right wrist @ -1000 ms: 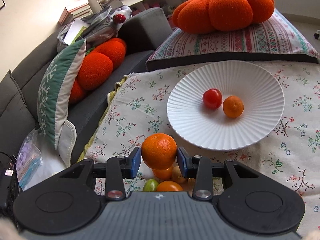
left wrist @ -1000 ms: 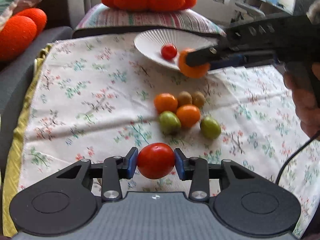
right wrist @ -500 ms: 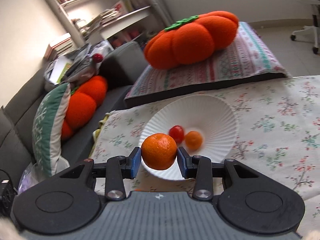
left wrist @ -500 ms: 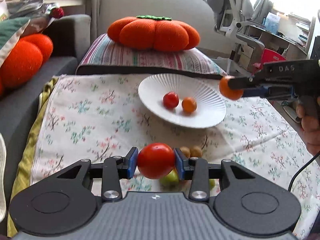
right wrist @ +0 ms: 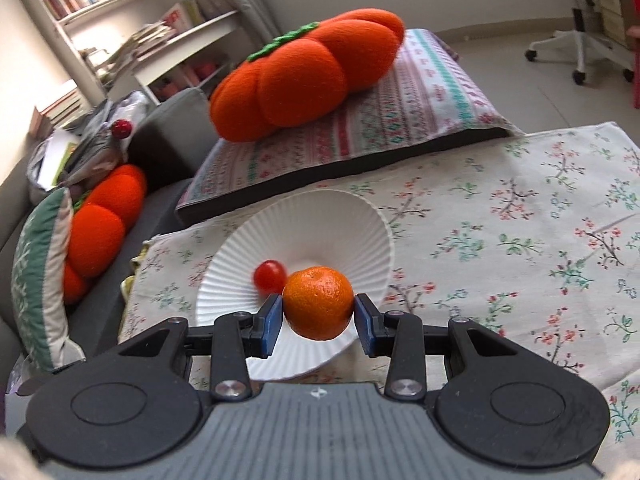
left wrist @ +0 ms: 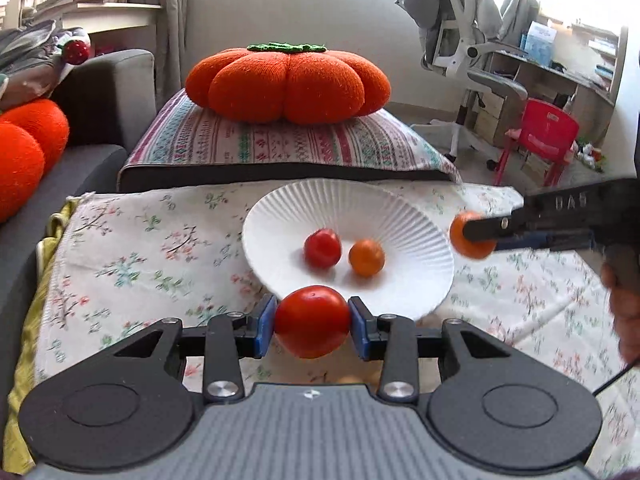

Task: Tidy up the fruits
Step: 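Lower both held fruits into the white plate and open both tools, then withdraw both tools from the plate back toward the fruit cluster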

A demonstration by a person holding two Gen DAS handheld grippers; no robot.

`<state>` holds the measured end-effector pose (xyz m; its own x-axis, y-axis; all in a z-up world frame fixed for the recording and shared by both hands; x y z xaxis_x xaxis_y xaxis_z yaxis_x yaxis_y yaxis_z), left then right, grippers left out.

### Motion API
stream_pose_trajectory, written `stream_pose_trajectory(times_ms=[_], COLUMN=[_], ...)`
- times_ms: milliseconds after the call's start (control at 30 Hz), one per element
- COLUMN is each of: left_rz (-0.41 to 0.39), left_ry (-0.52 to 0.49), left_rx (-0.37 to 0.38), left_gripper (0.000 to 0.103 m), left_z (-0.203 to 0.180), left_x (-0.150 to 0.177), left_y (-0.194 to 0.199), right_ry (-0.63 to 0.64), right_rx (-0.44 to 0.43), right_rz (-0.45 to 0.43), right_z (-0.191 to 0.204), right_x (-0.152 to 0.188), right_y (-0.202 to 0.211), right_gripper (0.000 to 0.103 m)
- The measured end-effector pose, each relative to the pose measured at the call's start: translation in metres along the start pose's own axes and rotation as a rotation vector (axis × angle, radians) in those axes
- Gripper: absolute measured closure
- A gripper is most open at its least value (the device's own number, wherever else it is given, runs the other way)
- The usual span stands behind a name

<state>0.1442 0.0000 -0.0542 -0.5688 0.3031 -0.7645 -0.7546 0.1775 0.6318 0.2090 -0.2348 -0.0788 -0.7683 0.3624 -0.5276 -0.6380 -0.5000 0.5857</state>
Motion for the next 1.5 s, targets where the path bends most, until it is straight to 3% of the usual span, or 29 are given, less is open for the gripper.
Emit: stream_pose_trajectory(times_ms=[467, 967, 1233, 1500], left_rz=[-0.004, 0.039, 0.049, 0.002], left_ry=[-0.067, -0.125, -0.067, 0.014], left_rx=[0.031, 0.029, 0.036, 0.056], left_gripper=[0.082, 0.081, 0.077, 0.074], left_z=[-0.015, -0.023, -0.008, 0.011], left_x=[-0.017, -0.012, -0.009, -0.011], left_y=[-0.042, -0.068, -0.061, -0.031], right_ry=[-0.013, 0.143, 0.136, 0.143], right_rx=[0.05, 0.107, 0.138, 0.122], right_rz=[0.007, -0.014, -0.078, -0.094], right_z=[-0.009, 0.006, 0.004, 0.012], right_x=[-0.008, -0.003, -0.014, -0.015], right_y=[-0.018, -0.042, -0.029, -0.018], right_gripper=[0.067, 0.067, 0.058, 0.058])
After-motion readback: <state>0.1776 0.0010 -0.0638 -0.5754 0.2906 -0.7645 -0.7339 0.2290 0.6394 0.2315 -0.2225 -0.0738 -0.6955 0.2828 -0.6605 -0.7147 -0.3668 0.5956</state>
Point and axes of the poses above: each gripper's, at about its wrist camera, not at the fingertips, and y roughly against the way its jaws point, z to its left, x to its underside, the point moved 1 cm from there along -y, roughly the way its jaws point, and after that the axes turned 14 degrees about -y, right-handed, at the moved point
